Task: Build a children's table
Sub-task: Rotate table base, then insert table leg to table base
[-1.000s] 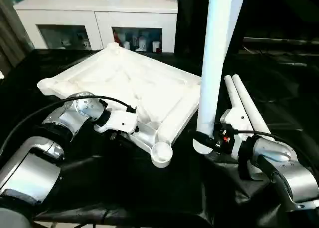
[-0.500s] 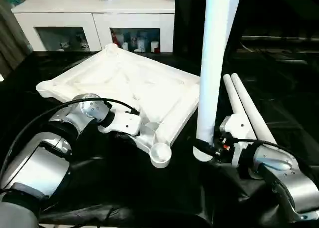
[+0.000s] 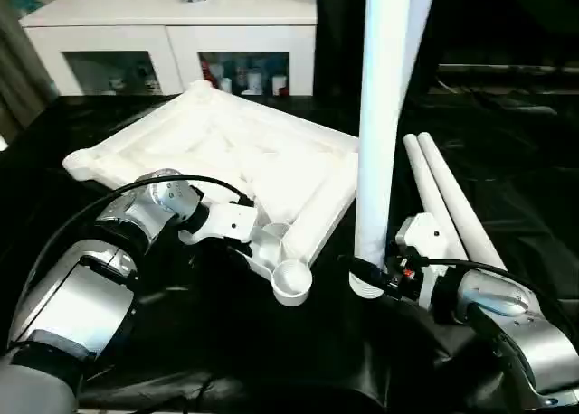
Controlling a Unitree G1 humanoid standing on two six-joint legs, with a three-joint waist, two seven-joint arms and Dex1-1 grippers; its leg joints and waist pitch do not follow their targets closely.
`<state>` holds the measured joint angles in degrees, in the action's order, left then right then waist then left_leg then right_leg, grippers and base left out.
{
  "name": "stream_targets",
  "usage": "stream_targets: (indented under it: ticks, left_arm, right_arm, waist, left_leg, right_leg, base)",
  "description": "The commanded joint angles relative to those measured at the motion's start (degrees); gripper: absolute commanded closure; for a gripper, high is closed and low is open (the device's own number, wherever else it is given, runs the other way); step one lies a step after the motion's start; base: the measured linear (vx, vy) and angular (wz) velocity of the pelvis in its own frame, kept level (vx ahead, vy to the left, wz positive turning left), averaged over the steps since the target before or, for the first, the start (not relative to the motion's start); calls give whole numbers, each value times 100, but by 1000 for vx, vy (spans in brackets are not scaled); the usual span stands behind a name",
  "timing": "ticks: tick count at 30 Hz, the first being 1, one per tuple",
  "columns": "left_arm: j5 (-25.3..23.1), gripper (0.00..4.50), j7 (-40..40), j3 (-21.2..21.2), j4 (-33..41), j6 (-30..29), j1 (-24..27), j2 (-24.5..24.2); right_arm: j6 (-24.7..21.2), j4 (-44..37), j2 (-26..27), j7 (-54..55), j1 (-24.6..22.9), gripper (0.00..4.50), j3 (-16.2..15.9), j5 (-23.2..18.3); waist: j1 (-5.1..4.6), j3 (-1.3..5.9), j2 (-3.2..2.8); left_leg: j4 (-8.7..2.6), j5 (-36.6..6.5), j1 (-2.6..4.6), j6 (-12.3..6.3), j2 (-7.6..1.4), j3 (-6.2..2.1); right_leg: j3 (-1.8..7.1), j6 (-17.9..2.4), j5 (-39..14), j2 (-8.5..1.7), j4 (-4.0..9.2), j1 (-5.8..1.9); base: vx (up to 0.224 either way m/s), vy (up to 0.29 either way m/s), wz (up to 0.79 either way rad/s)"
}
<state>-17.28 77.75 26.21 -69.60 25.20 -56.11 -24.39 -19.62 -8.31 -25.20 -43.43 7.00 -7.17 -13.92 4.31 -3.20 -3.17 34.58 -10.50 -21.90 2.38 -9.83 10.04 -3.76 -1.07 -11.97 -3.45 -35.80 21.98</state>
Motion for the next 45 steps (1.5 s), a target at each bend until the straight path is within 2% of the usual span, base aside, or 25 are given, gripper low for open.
stream_targets:
  ticks: [1, 2, 3, 4, 5, 7, 9, 11, 12, 13, 14, 15, 17, 19, 20, 21, 22, 25, 30, 31, 36, 39, 40, 42, 45]
  left_arm:
    - [219, 410, -293, -279, -36, -585, 151, -80]
    - [295, 413, -309, -354, 17, -742, 192, -71]
    - [407, 417, -360, -459, 130, -986, 278, -54]
    - [407, 420, -360, -459, 130, -986, 278, -54]
    - [520, 420, -566, -617, 411, -1459, 506, -52]
    - [532, 423, -865, -707, 670, -1795, 731, -62]
    - [574, 431, -1035, -791, 830, -2028, 851, -42]
    - [754, 435, -1389, -1086, 1493, -2692, 1228, 73]
    - [754, 435, -1389, -1086, 1493, -2692, 1228, 73]
    - [951, 438, -1671, -1328, 2237, -2947, 1676, 225]
    - [951, 438, -1671, -1328, 2237, -2947, 1676, 225]
    - [1123, 443, -1850, -1465, 2680, -2842, 1988, 388]
    - [1248, 449, -2007, -1511, 3038, -2706, 2246, 552]
    - [1221, 449, -2100, -1483, 3179, -2660, 2333, 582]
    - [1215, 449, -2132, -1451, 3285, -2600, 2407, 617]
    - [1155, 449, -2179, -1392, 3438, -2575, 2493, 621]
    - [1108, 449, -2207, -1345, 3561, -2569, 2556, 621]
    - [1036, 449, -2188, -1251, 3979, -2734, 2751, 590]
    - [1052, 449, -1939, -1108, 4352, -2853, 2936, 435]
    - [1102, 449, -1863, -1093, 4404, -2923, 2951, 417]
    - [1237, 450, -1566, -1035, 4603, -3386, 2946, 382]
    - [1213, 450, -1481, -965, 4525, -3430, 2829, 380]
    - [1213, 450, -1481, -965, 4525, -3430, 2829, 380]
    - [1169, 450, -1516, -944, 4473, -3426, 2748, 392]
    - [1158, 450, -1530, -933, 4456, -3503, 2654, 395]
  right_arm:
    - [58, 12, 44, 74, 152, 258, 61, -28]
    - [70, 77, 58, 92, 191, 258, 73, -20]
    - [87, 200, 85, 130, 262, 258, 88, 3]
    - [87, 200, 85, 130, 262, 258, 88, 3]
    - [138, 430, 154, 221, 401, 258, 95, 69]
    - [128, 570, 234, 334, 504, 258, 105, 114]
    - [120, 634, 280, 401, 557, 258, 112, 137]
    - [95, 762, 373, 549, 673, 258, 113, 179]
    - [95, 762, 373, 549, 673, 258, 113, 179]
    - [59, 855, 440, 659, 757, 258, 106, 212]
    - [59, 855, 440, 659, 757, 258, 106, 212]
    - [-90, 913, 505, 777, 824, 258, 159, 173]
    - [-301, 978, 607, 871, 931, 258, 299, 9]
    - [-399, 991, 630, 901, 971, 258, 340, -39]
    - [-504, 1008, 652, 899, 1022, 258, 394, -126]
    - [-578, 1035, 655, 890, 1075, 258, 429, -177]
    - [-623, 1062, 654, 880, 1117, 258, 452, -210]
    - [-666, 1130, 594, 786, 1223, 258, 451, -265]
    - [-806, 1091, 529, 519, 1379, 258, 413, -372]
    - [-840, 1081, 518, 442, 1421, 258, 396, -409]
    - [-876, 1396, 571, 119, 1833, 259, 264, -504]
    - [-856, 1913, 774, 145, 2283, 259, 274, -453]
    - [-856, 1913, 774, 145, 2283, 259, 274, -453]
    - [-854, 2144, 825, 133, 2423, 259, 288, -435]
    - [-936, 2351, 829, 47, 2508, 259, 192, -411]
  waist:
    - [34, 387, 120]
    - [29, 380, 95]
    - [15, 378, 97]
    - [11, 382, 172]
    - [-8, 373, 216]
    - [-35, 364, 172]
    - [-42, 360, 200]
    - [-68, 350, 222]
    - [-76, 351, 217]
    - [-76, 357, 224]
    - [-91, 355, 223]
    - [-96, 353, 304]
    - [-81, 357, 270]
    - [-69, 341, 299]
    - [-48, 321, 337]
    - [-42, 326, 330]
    - [-38, 316, 361]
    - [-46, 320, 372]
    - [-54, 348, 389]
    - [-57, 349, 409]
    - [-63, 336, 406]
    - [-104, 332, 385]
    - [-103, 340, 386]
    - [-85, 348, 399]
    - [-71, 364, 417]
  left_leg:
    - [-379, -847, 81, -332, -343, -139]
    - [-380, -852, 79, -340, -339, -145]
    - [-376, -850, 71, -341, -332, -141]
    - [-379, -773, 51, -359, -328, -148]
    - [-381, -778, 51, -374, -328, -132]
    - [-394, -804, 20, -335, -328, -156]
    - [-400, -873, 45, -321, -329, -155]
    - [-411, -924, 70, -298, -347, -147]
    - [-400, -931, 74, -295, -348, -146]
    - [-397, -922, 91, -282, -342, -136]
    - [-408, -893, 78, -280, -369, -150]
    - [-404, -907, 99, -325, -352, -116]
    - [-404, -897, 101, -342, -355, -115]
    - [-428, -966, 124, -316, -369, -115]
    - [-431, -1145, 161, -286, -361, -101]
    - [-430, -1164, 161, -261, -360, -109]
    - [-443, -1134, 139, -236, -366, -114]
    - [-459, -1065, 130, -192, -383, -116]
    - [-439, -797, 119, -265, -367, -104]
    - [-437, -769, 117, -282, -364, -96]
    - [-431, -804, 138, -272, -364, -85]
    - [-445, -969, 147, -145, -361, -96]
    - [-440, -976, 153, -126, -360, -94]
    - [-438, -923, 184, -116, -377, -82]
    - [-431, -700, 155, -168, -371, -78]
  right_leg:
    - [308, -1418, -663, -589, 455, -296]
    - [308, -1394, -817, -589, 465, -293]
    - [308, -1382, -858, -585, 469, -296]
    - [300, -1382, -868, -599, 442, -316]
    - [290, -1360, -1007, -600, 467, -298]
    - [270, -1299, -1244, -594, 476, -303]
    - [278, -1218, -1341, -583, 497, -281]
    - [291, -1228, -1402, -590, 501, -262]
    - [296, -1255, -1378, -596, 492, -266]
    - [306, -1274, -1332, -587, 490, -260]
    - [310, -1306, -1235, -600, 468, -276]
    - [305, -1273, -1297, -566, 511, -246]
    - [312, -1250, -1315, -563, 503, -228]
    - [316, -1208, -1290, -532, 508, -201]
    - [326, -1131, -1529, -543, 540, -171]
    - [333, -1103, -1599, -561, 538, -188]
    - [336, -1032, -1712, -568, 544, -201]
    - [342, -949, -1692, -567, 537, -191]
    - [342, -1072, -1032, -547, 463, -211]
    - [342, -1085, -1002, -547, 464, -216]
    - [338, -1163, -1131, -550, 473, -195]
    - [339, -1161, -1299, -540, 495, -189]
    - [340, -1173, -1282, -543, 492, -188]
    - [352, -1195, -1092, -536, 477, -176]
    - [345, -1268, -706, -538, 427, -213]
  base:
    - [0, 0, 0]
    - [0, 0, 0]
    - [0, 0, 0]
    - [0, 0, 0]
    - [0, 0, 0]
    - [0, 0, 0]
    - [0, 0, 0]
    - [0, 0, 0]
    - [0, 0, 0]
    - [0, 0, 0]
    - [0, 0, 0]
    - [0, 0, 0]
    - [0, 0, 0]
    - [0, 0, 0]
    - [0, 0, 0]
    - [0, 0, 0]
    - [0, 0, 0]
    - [0, 0, 0]
    - [0, 0, 0]
    - [0, 0, 0]
    - [0, 0, 0]
    - [0, 0, 0]
    - [0, 0, 0]
    - [0, 0, 0]
    - [0, 0, 0]
